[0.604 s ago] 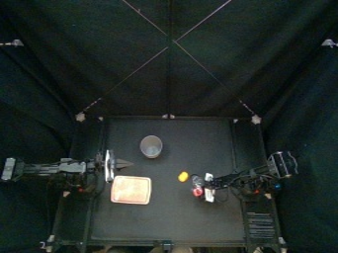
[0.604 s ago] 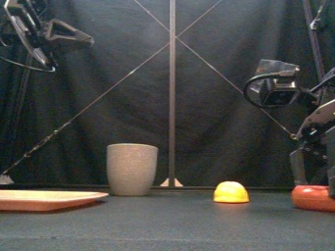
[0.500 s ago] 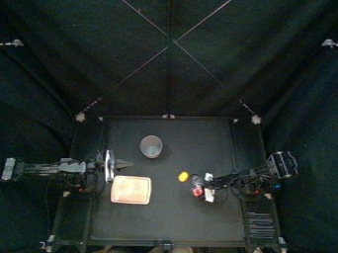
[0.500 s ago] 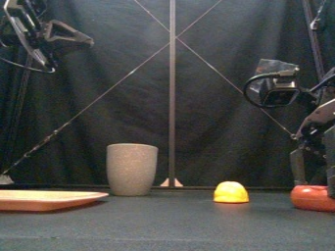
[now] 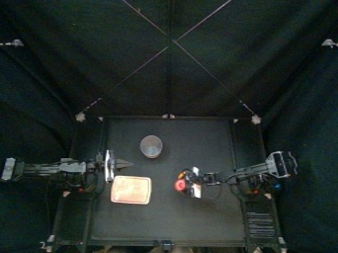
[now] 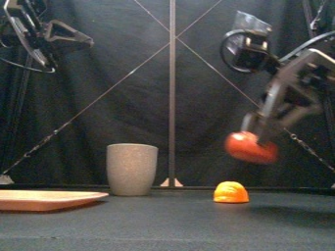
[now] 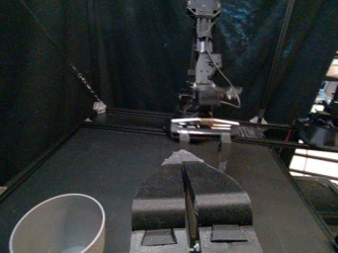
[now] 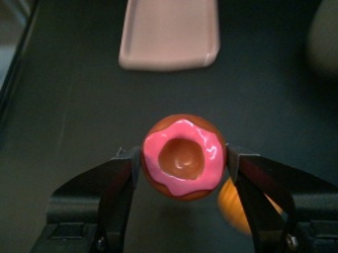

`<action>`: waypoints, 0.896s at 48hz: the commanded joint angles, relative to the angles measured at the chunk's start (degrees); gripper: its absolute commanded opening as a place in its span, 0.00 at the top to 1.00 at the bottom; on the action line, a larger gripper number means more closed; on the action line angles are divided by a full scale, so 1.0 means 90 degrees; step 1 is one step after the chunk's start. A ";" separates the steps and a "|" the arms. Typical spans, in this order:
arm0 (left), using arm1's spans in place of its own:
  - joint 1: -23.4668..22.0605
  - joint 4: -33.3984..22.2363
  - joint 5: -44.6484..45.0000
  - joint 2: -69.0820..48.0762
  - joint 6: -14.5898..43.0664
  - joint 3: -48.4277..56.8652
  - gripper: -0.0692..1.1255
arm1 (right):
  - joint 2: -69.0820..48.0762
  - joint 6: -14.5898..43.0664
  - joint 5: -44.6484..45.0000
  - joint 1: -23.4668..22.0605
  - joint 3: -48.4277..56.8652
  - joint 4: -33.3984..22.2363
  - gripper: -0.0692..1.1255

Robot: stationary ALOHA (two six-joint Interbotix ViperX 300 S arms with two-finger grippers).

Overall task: Pick the donut then place it in the grey bowl
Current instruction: Place donut in the grey bowl

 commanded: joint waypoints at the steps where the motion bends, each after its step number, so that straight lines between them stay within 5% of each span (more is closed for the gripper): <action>1: 0.0020 -0.0010 -0.0088 0.0029 0.0000 -0.0068 0.91 | 0.0176 0.0020 -0.0811 -0.0820 -0.0732 -0.0576 0.34; 14: 0.0029 -0.0039 -0.0098 0.0039 -0.0010 0.0049 0.91 | 0.1689 0.0078 -0.1328 -0.2070 -0.2422 -0.0820 0.34; 33: 0.0088 -0.0039 -0.0098 0.0039 0.0010 0.0137 0.91 | 0.2988 0.0068 0.1104 -0.2168 -0.4170 -0.0313 0.33; 43: 0.0098 -0.0039 -0.0098 0.0029 0.0000 0.0205 0.91 | 0.3037 0.0088 0.1689 -0.2148 -0.4443 -0.0234 0.24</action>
